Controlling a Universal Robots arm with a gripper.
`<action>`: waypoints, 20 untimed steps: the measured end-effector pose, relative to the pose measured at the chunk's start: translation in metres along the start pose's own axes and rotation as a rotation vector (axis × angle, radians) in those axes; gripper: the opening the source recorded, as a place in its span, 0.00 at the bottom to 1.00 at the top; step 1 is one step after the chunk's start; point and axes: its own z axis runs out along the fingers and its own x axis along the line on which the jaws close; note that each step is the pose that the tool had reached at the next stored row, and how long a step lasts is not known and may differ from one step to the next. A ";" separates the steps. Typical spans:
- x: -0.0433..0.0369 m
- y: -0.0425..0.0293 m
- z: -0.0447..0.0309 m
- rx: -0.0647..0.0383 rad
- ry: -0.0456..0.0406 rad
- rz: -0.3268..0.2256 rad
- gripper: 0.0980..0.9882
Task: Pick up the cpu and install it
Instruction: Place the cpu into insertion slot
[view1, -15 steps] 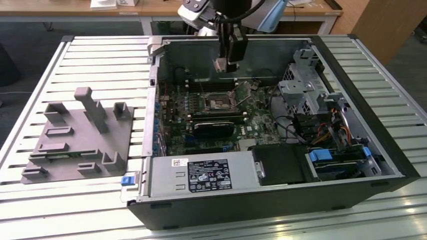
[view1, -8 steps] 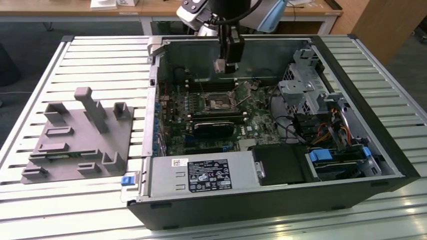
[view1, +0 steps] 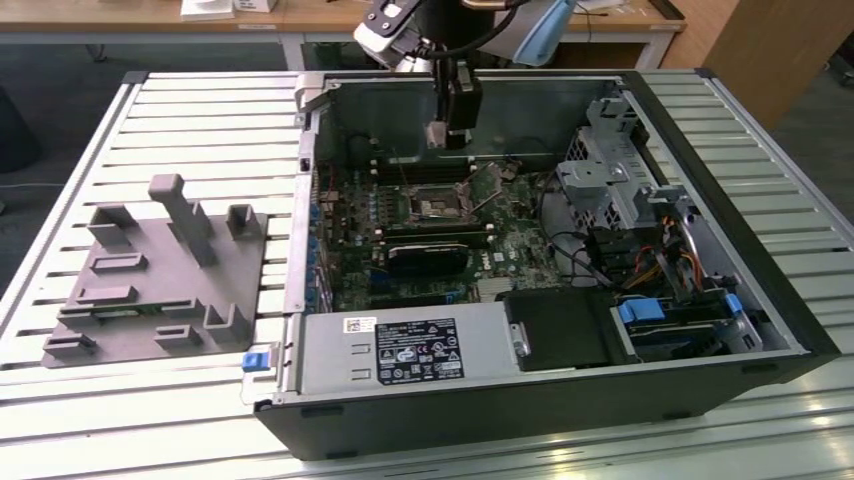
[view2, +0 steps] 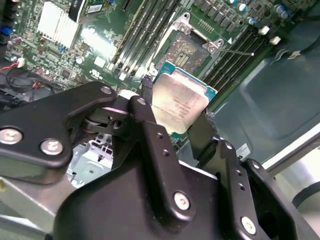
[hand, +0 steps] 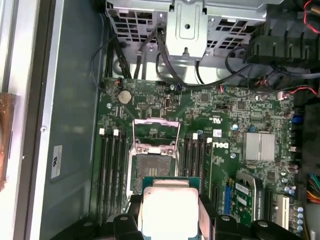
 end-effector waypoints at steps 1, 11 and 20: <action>0.0003 -0.0001 0.0018 0.001 0.0000 0.000 0.49; 0.0044 -0.0008 0.0198 0.006 -0.0005 0.005 0.49; 0.0046 0.0013 0.0295 0.006 -0.0005 0.005 0.49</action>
